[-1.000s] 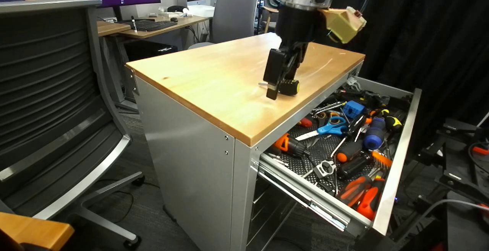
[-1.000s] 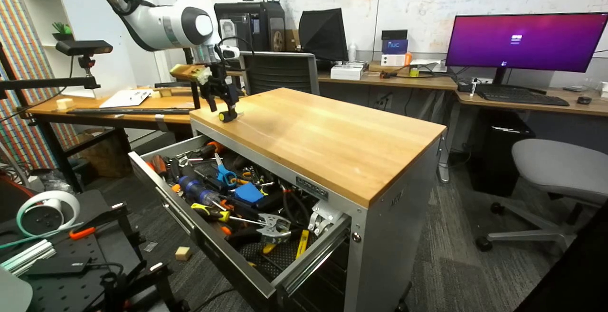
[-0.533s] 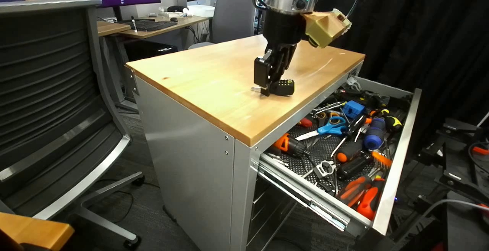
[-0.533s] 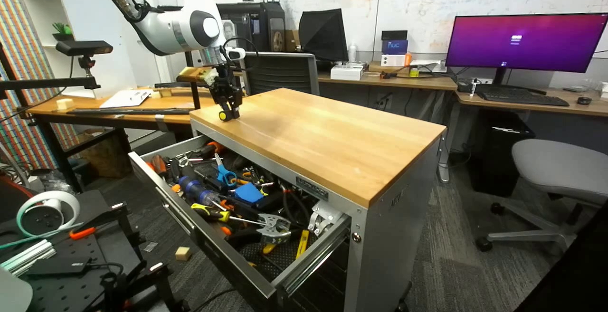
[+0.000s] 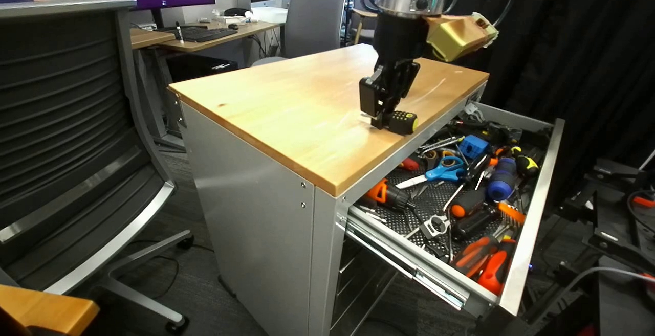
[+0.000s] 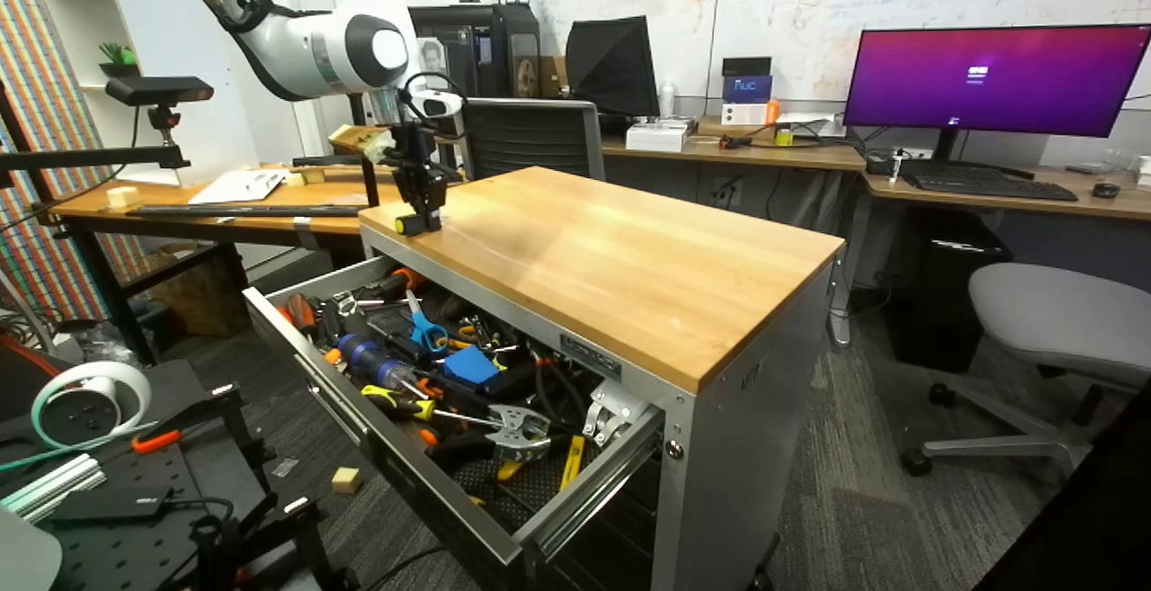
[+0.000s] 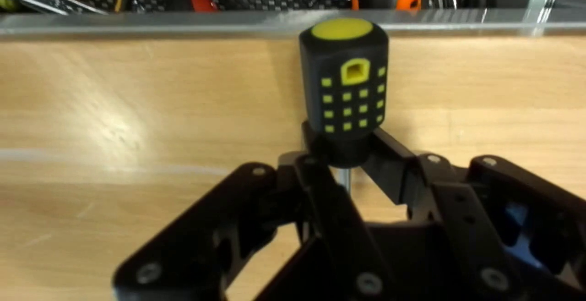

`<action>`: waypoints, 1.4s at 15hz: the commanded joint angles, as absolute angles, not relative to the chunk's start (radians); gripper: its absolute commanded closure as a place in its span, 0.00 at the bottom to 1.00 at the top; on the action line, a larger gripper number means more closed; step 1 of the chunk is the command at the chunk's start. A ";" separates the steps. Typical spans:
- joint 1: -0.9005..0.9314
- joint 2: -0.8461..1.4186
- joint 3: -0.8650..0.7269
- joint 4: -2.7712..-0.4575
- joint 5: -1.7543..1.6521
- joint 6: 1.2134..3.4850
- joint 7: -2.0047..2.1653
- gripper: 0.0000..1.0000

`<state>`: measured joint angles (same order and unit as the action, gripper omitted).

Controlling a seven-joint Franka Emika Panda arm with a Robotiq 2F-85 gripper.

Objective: Put the screwdriver in the open drawer then close it

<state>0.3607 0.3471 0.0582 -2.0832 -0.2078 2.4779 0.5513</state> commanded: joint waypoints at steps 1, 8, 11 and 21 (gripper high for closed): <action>0.343 0.215 0.094 -2.289 -0.134 2.471 0.559 0.92; 0.307 0.136 0.161 -2.465 0.019 2.537 0.487 0.42; 0.293 0.145 0.172 -2.476 0.055 2.550 0.454 0.17; 0.257 0.137 0.228 -2.543 0.283 2.254 0.293 0.00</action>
<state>0.2767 0.1781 0.1925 -2.5035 0.2069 2.3758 0.3573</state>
